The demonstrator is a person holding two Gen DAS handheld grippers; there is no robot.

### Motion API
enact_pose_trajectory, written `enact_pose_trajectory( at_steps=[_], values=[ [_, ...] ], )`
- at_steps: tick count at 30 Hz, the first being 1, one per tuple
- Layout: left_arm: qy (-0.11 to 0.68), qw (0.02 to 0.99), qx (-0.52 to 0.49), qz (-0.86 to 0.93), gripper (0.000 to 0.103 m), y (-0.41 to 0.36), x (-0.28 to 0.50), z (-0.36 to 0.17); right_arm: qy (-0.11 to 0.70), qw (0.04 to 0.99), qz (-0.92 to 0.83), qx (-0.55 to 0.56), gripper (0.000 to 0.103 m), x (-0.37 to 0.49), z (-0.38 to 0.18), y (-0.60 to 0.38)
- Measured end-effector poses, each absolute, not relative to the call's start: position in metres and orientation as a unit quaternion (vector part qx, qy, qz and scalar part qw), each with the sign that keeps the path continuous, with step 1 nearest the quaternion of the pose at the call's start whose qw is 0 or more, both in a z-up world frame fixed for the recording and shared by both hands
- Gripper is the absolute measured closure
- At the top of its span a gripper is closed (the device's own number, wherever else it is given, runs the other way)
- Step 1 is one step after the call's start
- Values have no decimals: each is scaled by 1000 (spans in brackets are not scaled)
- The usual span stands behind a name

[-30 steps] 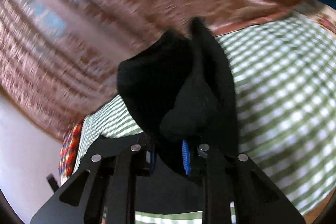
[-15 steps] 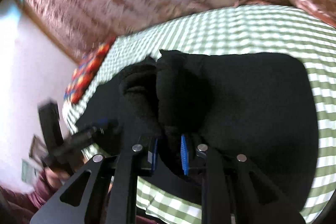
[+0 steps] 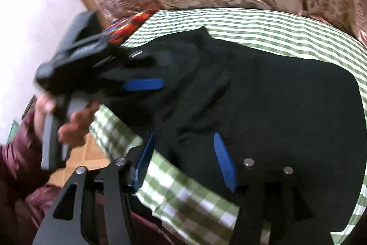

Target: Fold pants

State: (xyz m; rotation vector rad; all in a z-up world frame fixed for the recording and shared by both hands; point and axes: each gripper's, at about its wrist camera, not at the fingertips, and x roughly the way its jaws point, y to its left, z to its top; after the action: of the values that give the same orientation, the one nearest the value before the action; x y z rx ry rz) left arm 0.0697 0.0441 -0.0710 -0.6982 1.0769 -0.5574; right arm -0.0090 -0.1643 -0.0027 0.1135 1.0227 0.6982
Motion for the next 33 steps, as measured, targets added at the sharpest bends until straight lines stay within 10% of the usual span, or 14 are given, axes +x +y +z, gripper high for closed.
enact_pose_trajectory(
  at_steps=[10, 14, 17, 26, 33],
  values=[
    [537, 734, -305, -282, 22, 11, 95, -74, 455, 851, 216, 150, 44, -36, 30, -290],
    [551, 734, -262, -298, 68, -14, 92, -74, 461, 860, 131, 176, 45, -52, 32, -349],
    [537, 753, -237, -299, 85, -25, 88, -68, 487, 852, 92, 167, 45, -60, 19, -368],
    [446, 802, -213, -334, 88, -9, 65, -8, 512, 845, 77, 137, 62, -47, -15, -333],
    [511, 803, -167, -258, 88, 7, 63, -80, 538, 831, 98, 97, 49, -56, -13, -333]
  ],
)
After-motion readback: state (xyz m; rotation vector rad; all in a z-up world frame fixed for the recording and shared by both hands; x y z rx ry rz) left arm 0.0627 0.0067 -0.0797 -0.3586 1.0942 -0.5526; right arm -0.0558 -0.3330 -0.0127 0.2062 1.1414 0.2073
